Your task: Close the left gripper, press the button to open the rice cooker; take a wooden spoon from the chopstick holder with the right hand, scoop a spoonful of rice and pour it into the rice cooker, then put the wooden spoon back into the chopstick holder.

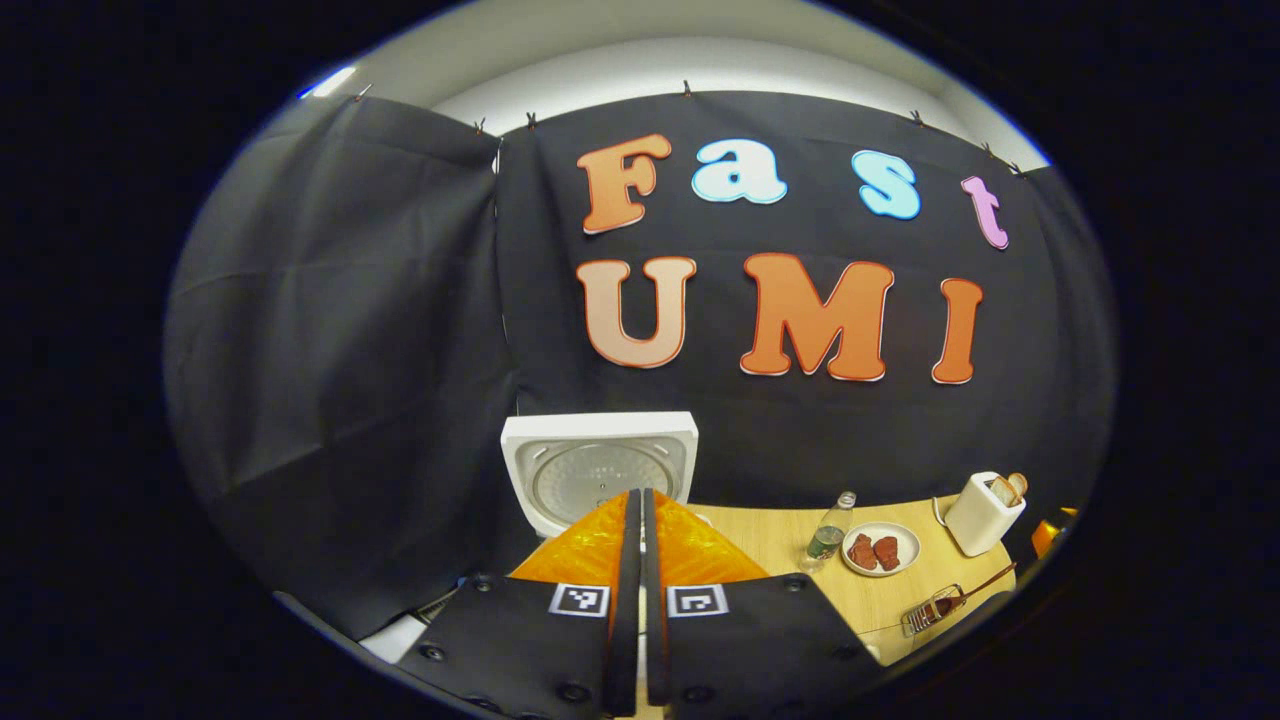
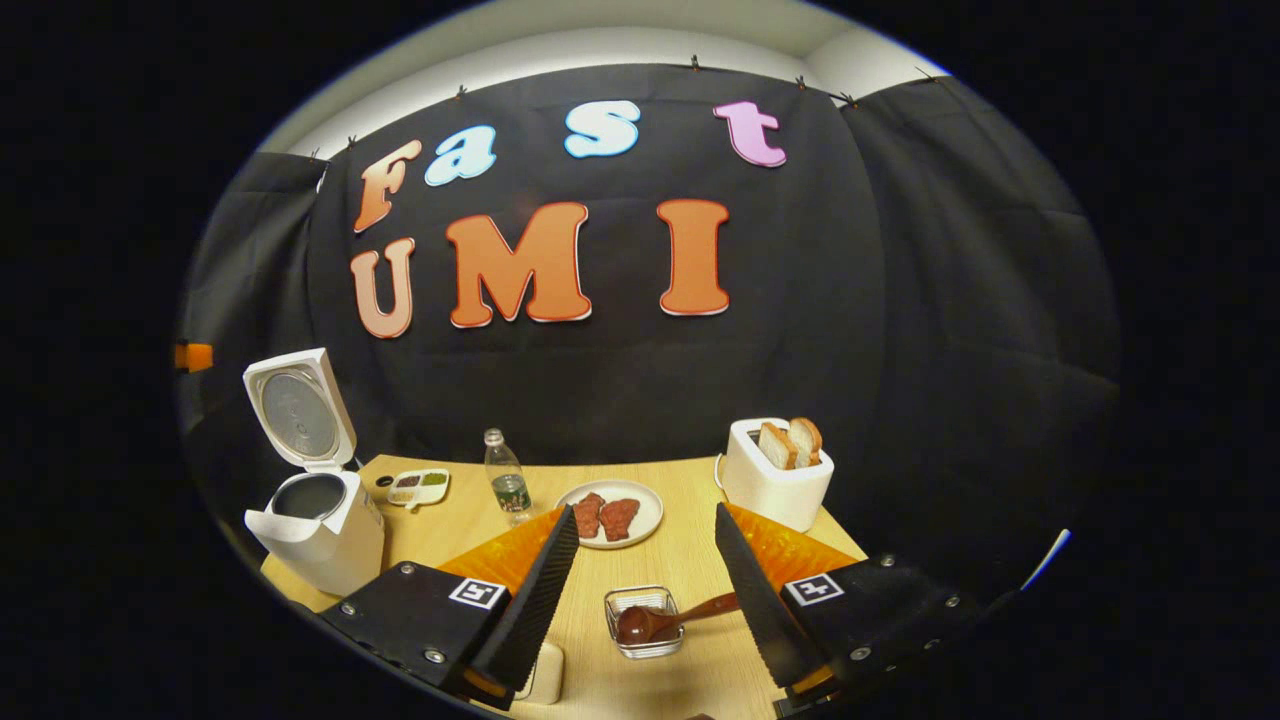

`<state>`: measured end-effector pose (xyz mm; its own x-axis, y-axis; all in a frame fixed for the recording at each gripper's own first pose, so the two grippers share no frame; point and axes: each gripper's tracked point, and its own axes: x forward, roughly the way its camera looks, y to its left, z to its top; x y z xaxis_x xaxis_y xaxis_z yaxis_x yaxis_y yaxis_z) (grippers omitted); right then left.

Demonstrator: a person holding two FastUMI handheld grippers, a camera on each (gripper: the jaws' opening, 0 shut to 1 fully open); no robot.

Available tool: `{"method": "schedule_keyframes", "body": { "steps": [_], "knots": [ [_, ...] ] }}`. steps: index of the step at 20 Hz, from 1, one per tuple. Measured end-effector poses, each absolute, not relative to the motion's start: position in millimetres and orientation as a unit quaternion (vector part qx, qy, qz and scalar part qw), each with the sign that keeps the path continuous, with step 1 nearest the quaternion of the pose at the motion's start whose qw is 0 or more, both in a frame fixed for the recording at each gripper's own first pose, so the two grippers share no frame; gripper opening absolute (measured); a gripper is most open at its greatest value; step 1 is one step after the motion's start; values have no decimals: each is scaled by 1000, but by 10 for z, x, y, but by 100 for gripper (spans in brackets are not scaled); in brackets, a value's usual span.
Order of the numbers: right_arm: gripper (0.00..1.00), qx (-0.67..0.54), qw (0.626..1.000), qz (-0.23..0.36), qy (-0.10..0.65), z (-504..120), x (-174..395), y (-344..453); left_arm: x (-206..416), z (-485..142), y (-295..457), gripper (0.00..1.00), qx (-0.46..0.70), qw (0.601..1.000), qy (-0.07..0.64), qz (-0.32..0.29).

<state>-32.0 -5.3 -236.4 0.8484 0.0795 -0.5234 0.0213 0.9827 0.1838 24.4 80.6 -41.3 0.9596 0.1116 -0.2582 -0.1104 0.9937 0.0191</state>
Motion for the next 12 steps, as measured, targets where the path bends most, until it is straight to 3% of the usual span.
{"method": "schedule_keyframes", "body": {
  "steps": [2,3,8,12],
  "knots": [
    [86,99,953,8,286,-2534,-320,-181,196,-394,709,26,7,990,126,56],
    [86,105,950,5,293,-2622,-306,-229,157,-396,668,40,5,991,125,54],
    [86,121,934,-6,335,-3132,-312,-366,-33,-289,608,70,29,990,108,80],
    [86,164,911,-28,377,-3559,-369,-409,-204,-180,481,72,67,989,93,96]
  ]
}}
